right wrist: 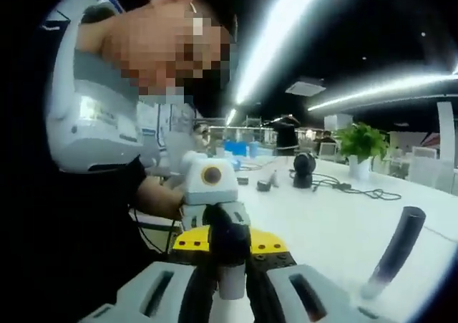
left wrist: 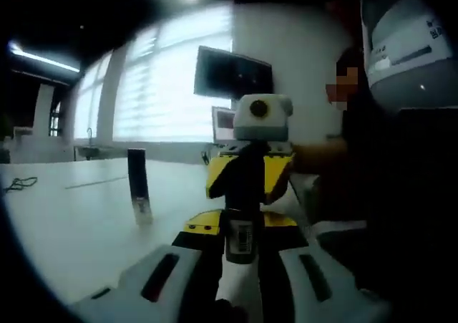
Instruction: Pick up cosmetic bottle twist off cap place on table pick up cap screw tight cap place on table
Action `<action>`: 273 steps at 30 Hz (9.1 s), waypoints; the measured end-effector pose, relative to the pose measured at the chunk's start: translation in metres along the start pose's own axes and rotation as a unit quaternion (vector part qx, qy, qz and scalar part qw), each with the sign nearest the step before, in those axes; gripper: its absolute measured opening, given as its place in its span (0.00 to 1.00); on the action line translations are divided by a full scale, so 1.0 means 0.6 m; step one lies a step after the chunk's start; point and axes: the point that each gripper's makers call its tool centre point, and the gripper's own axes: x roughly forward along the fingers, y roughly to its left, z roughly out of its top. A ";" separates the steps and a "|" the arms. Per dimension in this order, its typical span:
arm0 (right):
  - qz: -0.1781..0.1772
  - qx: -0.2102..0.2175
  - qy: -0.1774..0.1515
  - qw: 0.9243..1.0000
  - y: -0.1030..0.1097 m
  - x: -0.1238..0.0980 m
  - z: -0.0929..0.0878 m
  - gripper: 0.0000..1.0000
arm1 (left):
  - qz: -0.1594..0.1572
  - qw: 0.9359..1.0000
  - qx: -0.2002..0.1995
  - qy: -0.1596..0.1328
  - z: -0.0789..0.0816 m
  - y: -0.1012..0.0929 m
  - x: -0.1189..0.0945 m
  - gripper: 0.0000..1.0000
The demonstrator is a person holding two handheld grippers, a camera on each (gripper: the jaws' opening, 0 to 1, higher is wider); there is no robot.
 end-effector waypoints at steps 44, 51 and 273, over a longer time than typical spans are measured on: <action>-0.285 -0.009 -0.047 0.957 -0.056 0.019 0.007 0.09 | 0.143 0.989 0.042 0.007 0.005 0.067 -0.022 0.07; -0.324 -0.010 -0.046 0.945 -0.061 0.019 0.004 0.09 | 0.153 0.987 0.050 0.013 0.002 0.073 -0.023 0.07; 0.000 0.000 -0.043 0.999 0.023 0.026 0.001 0.09 | 0.055 0.997 0.035 0.044 -0.012 -0.005 0.010 0.05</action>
